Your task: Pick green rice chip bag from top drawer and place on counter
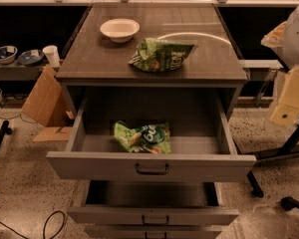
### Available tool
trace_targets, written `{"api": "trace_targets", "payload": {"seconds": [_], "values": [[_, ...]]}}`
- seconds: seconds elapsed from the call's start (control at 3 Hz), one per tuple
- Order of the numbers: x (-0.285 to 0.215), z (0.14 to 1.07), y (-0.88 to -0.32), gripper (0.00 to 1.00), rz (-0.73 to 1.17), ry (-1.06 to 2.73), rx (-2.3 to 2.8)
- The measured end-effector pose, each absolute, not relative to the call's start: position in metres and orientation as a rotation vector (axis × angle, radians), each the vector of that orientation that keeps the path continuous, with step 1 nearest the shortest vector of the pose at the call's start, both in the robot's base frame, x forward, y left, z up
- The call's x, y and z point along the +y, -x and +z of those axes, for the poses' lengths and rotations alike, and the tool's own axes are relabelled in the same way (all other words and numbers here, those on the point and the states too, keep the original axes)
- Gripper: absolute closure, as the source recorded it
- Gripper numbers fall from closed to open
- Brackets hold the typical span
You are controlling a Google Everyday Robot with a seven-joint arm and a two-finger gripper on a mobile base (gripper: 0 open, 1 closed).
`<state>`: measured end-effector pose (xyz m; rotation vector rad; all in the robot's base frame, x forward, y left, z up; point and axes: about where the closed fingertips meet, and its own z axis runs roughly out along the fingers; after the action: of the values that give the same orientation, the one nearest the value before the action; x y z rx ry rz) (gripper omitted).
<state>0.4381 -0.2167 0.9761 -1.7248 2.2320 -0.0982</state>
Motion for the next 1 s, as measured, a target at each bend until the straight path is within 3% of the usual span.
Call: {"api": "trace_targets", "payload": {"seconds": [0.33, 1.0], "values": [[-0.215, 0.976, -0.439, 0.00, -0.105, 1.735, 2.225], [-0.157, 0.984, -0.471, 0.00, -0.271, 2.002, 2.014]]}}
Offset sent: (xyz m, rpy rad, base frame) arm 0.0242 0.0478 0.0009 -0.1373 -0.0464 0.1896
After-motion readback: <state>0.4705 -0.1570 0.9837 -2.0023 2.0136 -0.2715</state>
